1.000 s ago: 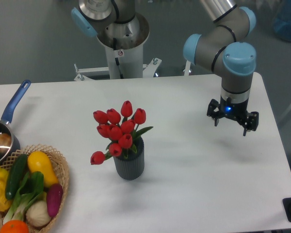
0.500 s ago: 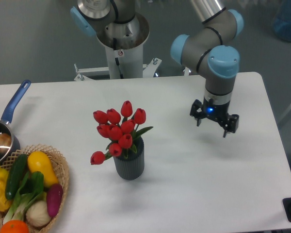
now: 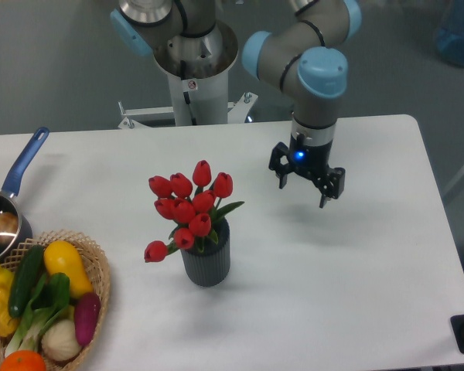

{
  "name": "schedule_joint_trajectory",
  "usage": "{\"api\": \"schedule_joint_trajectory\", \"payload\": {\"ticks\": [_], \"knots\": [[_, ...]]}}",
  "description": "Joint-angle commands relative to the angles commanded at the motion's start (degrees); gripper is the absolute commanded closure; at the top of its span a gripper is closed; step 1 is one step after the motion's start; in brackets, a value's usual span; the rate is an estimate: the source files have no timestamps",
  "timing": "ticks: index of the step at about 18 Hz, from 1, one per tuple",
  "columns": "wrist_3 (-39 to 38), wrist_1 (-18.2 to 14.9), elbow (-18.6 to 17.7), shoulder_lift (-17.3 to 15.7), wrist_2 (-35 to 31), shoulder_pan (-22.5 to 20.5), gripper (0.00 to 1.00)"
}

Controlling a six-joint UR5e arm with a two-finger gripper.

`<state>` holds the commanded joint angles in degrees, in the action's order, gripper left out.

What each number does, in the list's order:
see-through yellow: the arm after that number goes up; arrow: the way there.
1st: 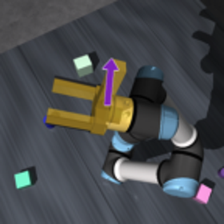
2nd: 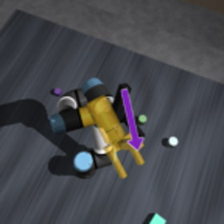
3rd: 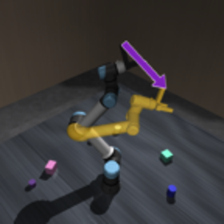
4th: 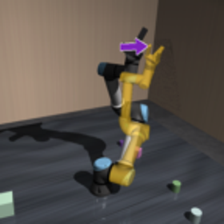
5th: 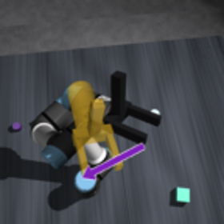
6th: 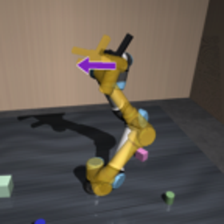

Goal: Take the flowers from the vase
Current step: 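Move the open gripper toward the red tulip bunch above the vase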

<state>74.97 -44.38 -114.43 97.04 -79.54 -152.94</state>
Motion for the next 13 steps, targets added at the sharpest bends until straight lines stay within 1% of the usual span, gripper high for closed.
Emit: {"api": "schedule_joint_trajectory", "payload": {"ticks": [4,5,6,8,9,13], "knots": [[0.09,0.26,0.17,-0.54,0.17,3.34,0.00],[0.09,0.26,0.78,-0.62,1.66,3.87,0.00],[0.09,0.35,1.31,-0.45,5.33,4.13,0.00],[0.00,0.35,2.37,0.08,15.07,3.53,0.00],[0.09,0.35,2.46,0.17,17.64,3.26,0.00],[-0.44,0.26,2.02,-0.27,18.54,3.61,0.00]]}}
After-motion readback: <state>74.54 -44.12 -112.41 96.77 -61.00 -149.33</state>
